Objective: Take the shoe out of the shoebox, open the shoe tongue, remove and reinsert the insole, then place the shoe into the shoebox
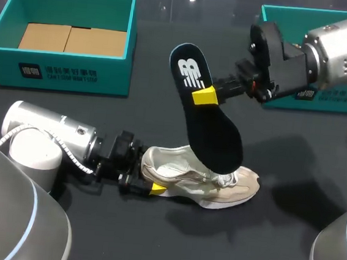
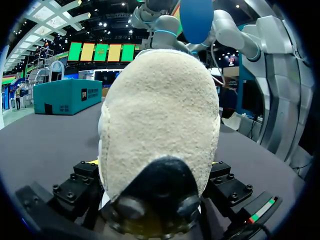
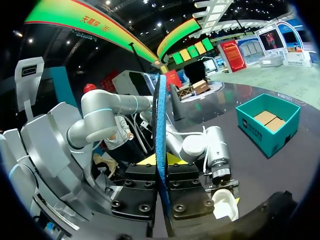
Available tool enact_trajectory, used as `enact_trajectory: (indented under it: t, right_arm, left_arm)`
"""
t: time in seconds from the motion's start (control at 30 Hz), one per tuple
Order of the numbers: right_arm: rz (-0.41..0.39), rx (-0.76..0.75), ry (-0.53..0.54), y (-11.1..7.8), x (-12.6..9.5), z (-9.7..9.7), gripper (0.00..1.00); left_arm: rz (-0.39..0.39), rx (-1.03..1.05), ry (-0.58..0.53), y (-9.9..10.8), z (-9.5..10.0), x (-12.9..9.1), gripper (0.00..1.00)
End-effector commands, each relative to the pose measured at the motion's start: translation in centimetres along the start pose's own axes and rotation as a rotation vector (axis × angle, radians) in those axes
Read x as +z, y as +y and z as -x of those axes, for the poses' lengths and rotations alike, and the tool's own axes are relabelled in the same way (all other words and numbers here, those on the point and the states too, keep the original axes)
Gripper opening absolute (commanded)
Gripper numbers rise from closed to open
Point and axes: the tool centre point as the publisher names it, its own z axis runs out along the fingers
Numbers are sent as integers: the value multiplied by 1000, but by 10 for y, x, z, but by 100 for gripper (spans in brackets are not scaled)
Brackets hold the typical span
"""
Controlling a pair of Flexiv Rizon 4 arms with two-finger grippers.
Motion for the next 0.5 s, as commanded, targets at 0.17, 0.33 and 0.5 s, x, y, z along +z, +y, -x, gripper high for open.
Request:
enact_trajectory:
  t: [0.17, 0.33, 0.5]
  right_arm:
    - [110, 39, -138, -9, -21, -19, 0]
    - [194, 128, -236, -10, -45, -50, 0]
    - [194, 128, -236, -10, -45, -50, 0]
  left_arm:
    - [1, 0, 0, 1, 0, 0, 0]
    - [1, 0, 0, 1, 0, 0, 0]
    - [1, 0, 0, 1, 0, 0, 0]
